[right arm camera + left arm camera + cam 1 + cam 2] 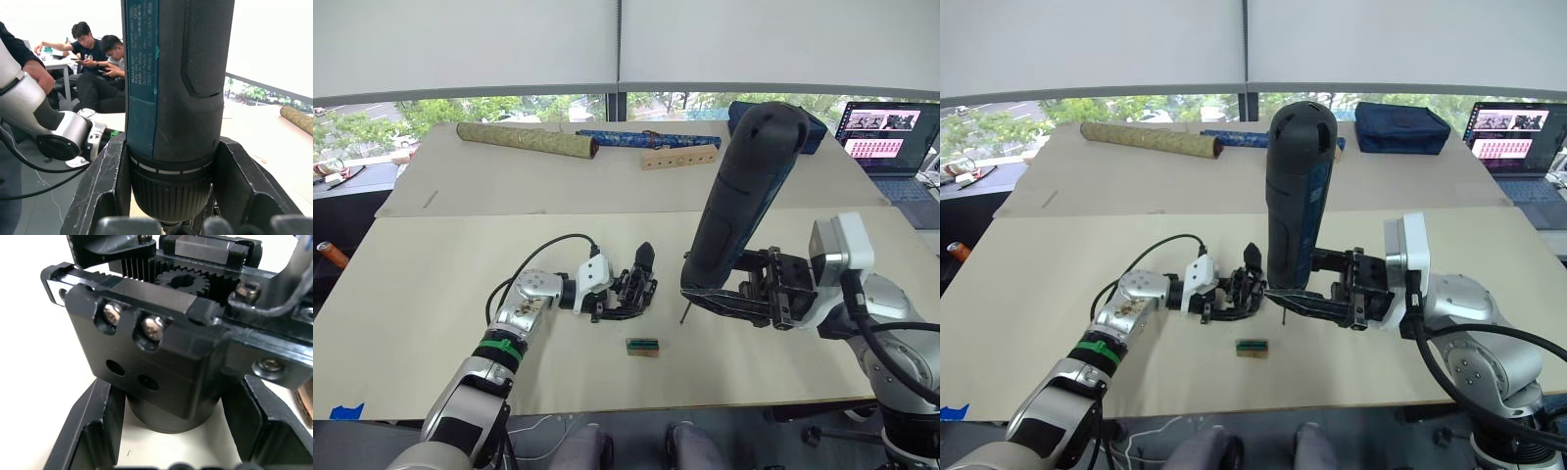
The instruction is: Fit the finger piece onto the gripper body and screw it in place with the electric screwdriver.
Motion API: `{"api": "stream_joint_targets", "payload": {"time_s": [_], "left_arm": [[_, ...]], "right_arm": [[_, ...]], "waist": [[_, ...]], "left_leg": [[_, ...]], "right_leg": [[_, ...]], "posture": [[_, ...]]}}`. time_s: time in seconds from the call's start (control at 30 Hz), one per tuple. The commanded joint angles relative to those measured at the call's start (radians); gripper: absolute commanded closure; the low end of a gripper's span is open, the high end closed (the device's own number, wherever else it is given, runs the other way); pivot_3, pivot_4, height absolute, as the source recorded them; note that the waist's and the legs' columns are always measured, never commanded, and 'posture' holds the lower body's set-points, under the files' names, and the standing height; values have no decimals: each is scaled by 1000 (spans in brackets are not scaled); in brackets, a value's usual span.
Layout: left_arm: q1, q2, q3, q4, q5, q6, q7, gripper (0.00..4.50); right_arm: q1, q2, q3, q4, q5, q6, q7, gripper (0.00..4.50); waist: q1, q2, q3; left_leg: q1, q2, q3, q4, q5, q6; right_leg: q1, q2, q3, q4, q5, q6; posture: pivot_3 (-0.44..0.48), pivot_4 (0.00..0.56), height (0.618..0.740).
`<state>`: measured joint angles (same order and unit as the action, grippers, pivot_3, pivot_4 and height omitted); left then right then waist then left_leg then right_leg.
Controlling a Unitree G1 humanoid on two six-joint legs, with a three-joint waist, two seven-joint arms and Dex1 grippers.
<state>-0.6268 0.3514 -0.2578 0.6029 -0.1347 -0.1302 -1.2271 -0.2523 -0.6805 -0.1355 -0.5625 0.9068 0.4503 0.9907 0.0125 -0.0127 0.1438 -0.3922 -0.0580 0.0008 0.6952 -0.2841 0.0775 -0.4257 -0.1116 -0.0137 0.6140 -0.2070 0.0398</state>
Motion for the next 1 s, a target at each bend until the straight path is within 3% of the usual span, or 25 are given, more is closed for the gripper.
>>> {"api": "stream_joint_targets", "payload": {"time_s": [0.03, 0.07, 0.1, 0.17, 0.2, 0.47, 0.7, 1.0], "left_arm": [[6, 2, 12, 25, 24, 0, 31, 2198], [10, 1, 19, 24, 20, -4, 38, 2198], [16, -1, 25, 20, 16, -7, 46, 1162], [27, 0, 32, 6, 13, -6, 51, 278], [35, 2, 36, -3, 13, -8, 56, 73], [159, 31, 67, -187, -21, 38, 72, 73], [282, -13, 55, -392, -7, 138, 222, 73], [293, -73, 20, -444, 32, 219, 347, 73]], "right_arm": [[-5, -9, -38, -48, 37, -7, 0, 2596], [-6, -10, -38, -48, 39, -6, 0, 2596], [-8, -10, -38, -47, 40, -6, 0, 2596], [-12, -12, -38, -44, 42, -4, 0, 2596], [-14, -12, -38, -43, 43, -3, 1, 2596], [-35, -17, -29, -31, 49, 0, -1, 2596], [-55, -8, -17, -25, 39, 1, -11, 2596], [-67, -1, -10, -24, 37, 3, -19, 2596]], "waist": [[0, 0, 0], [0, 0, 0], [0, 0, 0], [0, 0, 0], [0, 0, 0], [-4, 0, 0], [6, 0, 0], [15, 0, 0]], "left_leg": [[0, 0, 0, 0, 0, 0], [0, 0, 0, 0, 0, 0], [0, 0, 0, 0, 0, 0], [0, 0, 0, 0, 0, 0], [0, 0, 0, 0, 0, 0], [0, 1, 0, 0, 0, 0], [0, 1, -1, 0, 0, 0], [0, 0, -1, 0, -1, 0]], "right_leg": [[0, 0, 0, 0, 0, 0], [0, 0, 0, 0, 0, 0], [0, 0, 0, 0, 0, 0], [0, 0, 0, 0, 0, 0], [0, 0, 0, 0, 0, 0], [-1, -1, 1, 0, 0, 0], [1, -3, 3, -1, 0, 0], [1, -2, 2, -1, 0, 1]], "posture": [[0, 150, 740], [0, 150, 740], [0, 150, 740], [0, 150, 740], [0, 150, 740], [0, 150, 740], [0, 150, 740], [0, 150, 740]]}}
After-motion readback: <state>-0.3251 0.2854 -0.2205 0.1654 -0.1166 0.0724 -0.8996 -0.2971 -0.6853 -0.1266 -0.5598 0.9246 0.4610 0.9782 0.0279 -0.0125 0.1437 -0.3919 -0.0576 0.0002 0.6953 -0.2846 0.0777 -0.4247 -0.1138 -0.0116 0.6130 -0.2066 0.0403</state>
